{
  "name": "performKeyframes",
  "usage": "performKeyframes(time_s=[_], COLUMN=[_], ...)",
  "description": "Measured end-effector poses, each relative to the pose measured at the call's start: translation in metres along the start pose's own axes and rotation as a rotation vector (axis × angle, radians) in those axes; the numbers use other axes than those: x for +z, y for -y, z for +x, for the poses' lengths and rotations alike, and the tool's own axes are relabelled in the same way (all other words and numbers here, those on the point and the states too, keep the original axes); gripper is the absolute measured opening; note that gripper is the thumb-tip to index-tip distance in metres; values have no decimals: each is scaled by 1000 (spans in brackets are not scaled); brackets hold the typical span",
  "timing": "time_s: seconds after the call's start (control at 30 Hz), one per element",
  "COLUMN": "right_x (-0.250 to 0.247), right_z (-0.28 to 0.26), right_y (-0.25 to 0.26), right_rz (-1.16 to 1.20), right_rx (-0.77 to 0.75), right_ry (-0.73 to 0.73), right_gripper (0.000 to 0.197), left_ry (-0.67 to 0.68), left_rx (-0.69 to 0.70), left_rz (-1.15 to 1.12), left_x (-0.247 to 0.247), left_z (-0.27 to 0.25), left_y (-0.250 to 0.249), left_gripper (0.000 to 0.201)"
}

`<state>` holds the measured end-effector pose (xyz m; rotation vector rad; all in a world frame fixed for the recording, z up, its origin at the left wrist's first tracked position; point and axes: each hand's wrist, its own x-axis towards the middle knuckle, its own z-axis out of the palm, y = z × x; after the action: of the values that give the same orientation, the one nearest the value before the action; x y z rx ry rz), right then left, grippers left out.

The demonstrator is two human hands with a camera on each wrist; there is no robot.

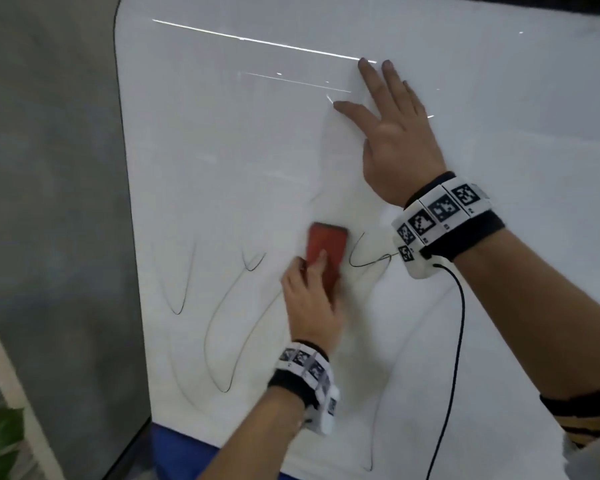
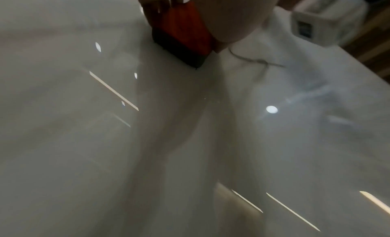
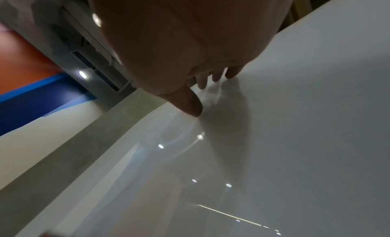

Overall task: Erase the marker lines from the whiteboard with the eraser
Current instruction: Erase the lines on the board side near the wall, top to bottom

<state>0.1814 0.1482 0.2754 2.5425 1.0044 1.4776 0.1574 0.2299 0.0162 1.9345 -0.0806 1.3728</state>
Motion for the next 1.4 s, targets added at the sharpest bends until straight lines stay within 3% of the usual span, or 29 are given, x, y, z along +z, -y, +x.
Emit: performKeyframes(time_s=[0.13,0.23,0.3,0.4,0.47,0.53,0.6,0.7,0.73,0.83,0.97,1.03,1.13,1.23,1.3,1.33,1.4], right_x=[-19,-29,-30,-31,-36,-44,-52,-65,-68,-70,-68,-71,-80,-84,-82,-81,-77], right_z=[-12,-36,-55,-81,-98,-116,-135,-158,-164,-176,-182,-184,-190,-197,-203,-205,-209], right_y=[-18,-37,-47,-55,-64,-78,-93,-117,-122,-135,-142,-148,-161,-169,-169,-169,-170], right_rz=[-56,-111,-155,-235,-279,-288,-282,-288,-298,-301,-252,-209,-168,-127,-119,-123,-129], right_rx=[25,75,80,134,224,303,343,370,365,321,257,229,214,223,214,203,180], right_ry=[14,5,-24,22,31,15,5,7,7,18,42,44,35,-2,-23,-25,-14], right_gripper=[63,59,60,60,63,68,71,74,74,73,73,71,71,71,70,70,72], left_ry=[-264,-285,-213,3,77,46,-92,-353,-394,-312,53,99,-28,-288,-395,-403,-340], left_rx=[-208,-199,-29,222,290,301,179,-178,-223,-81,213,256,244,-56,-216,-232,-136], left_rz=[93,84,155,209,237,268,294,184,145,163,213,202,285,250,169,183,265], left_x=[-38,-46,-26,10,19,18,9,-12,-10,33,82,86,81,53,45,49,72], left_z=[99,133,107,15,-30,-19,31,118,127,69,-97,-123,-70,33,75,77,39], left_y=[58,44,19,-15,-19,-6,8,9,0,-39,-77,-79,-65,-60,-72,-80,-97], left_gripper=[58,55,50,44,44,45,50,60,61,56,50,46,48,56,58,58,56])
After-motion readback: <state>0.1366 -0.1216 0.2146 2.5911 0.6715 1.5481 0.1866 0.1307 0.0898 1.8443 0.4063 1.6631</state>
